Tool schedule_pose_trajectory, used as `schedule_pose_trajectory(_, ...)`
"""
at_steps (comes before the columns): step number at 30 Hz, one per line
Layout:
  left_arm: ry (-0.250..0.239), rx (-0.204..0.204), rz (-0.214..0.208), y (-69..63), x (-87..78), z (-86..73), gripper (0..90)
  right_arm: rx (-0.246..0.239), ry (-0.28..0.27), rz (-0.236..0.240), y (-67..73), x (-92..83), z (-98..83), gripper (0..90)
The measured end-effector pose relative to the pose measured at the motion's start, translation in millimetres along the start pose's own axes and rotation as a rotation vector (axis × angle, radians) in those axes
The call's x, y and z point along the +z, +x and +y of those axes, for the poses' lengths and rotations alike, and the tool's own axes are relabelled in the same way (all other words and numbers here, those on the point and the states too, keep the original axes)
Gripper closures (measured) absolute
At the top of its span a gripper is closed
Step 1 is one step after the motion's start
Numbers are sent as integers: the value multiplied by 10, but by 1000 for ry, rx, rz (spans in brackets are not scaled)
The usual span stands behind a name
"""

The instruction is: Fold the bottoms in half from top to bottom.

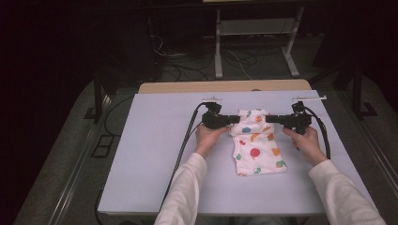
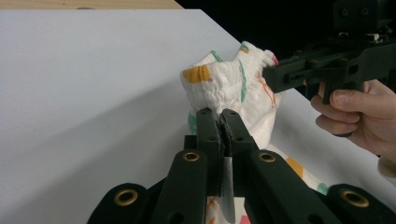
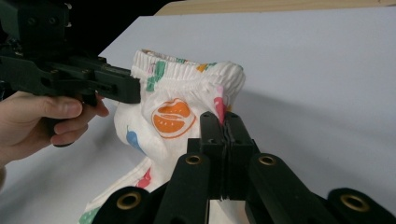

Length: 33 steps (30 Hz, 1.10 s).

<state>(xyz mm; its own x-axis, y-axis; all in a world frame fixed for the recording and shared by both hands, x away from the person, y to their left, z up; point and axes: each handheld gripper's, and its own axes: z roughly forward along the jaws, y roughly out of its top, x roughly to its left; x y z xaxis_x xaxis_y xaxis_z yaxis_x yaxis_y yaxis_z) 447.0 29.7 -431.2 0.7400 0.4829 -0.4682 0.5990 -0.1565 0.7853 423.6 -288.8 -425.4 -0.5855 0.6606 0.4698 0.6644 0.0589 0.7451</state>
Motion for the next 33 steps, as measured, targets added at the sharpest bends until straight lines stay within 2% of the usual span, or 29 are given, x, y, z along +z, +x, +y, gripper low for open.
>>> schedule_pose_trajectory(2,-4,-8,-1,-23,3,-18,869,0,8,-7,14,-12,-19,871)
schedule_pose_trajectory(7,13,9,3,-96,-17,-54,869,-6,12,-16,58,-57,-56,871)
schedule_pose_trajectory(10,14,4,7,-134,-45,-69,869,-14,15,-17,100,-76,-72,871)
schedule_pose_trajectory(13,11,4,13,-178,-62,-94,869,-30,5,-22,154,-101,-88,871)
schedule_pose_trajectory(18,25,10,10,-232,-72,-114,869,-59,26,-43,216,-112,-98,871)
schedule_pose_trajectory(24,33,21,16,-304,-84,-144,869,-65,40,-48,231,-149,-130,871)
schedule_pose_trajectory(27,50,24,26,-338,-62,-170,869,-83,46,-57,257,-158,-159,871)
schedule_pose_trajectory(33,65,34,17,-410,-41,-209,869,-94,58,-74,280,-180,-232,871)
